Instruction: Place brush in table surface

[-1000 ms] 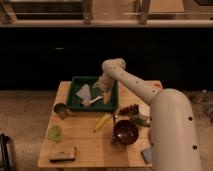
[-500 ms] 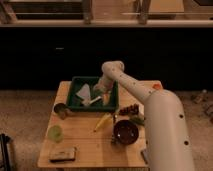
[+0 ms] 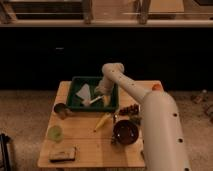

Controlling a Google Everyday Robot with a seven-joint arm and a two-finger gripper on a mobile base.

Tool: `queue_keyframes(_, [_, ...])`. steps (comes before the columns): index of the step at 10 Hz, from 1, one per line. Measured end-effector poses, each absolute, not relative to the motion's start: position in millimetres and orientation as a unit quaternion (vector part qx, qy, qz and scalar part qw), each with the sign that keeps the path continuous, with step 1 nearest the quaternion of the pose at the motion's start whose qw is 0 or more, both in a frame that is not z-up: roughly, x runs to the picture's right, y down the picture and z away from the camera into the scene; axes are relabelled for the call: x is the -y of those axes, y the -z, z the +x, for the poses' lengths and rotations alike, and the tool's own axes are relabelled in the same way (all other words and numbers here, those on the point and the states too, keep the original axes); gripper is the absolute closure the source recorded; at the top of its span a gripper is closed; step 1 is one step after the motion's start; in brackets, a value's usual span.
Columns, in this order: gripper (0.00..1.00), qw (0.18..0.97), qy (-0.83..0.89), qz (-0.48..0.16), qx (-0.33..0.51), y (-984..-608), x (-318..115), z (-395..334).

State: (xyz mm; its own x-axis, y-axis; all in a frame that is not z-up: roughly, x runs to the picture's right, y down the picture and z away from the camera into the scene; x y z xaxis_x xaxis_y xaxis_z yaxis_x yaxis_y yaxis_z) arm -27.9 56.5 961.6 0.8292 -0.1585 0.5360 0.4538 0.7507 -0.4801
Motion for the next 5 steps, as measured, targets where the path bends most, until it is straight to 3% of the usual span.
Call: queue_keyframes(5, [0.20,0.898,0.180,-0.330,0.229,-970.9,-55.2,-22.5])
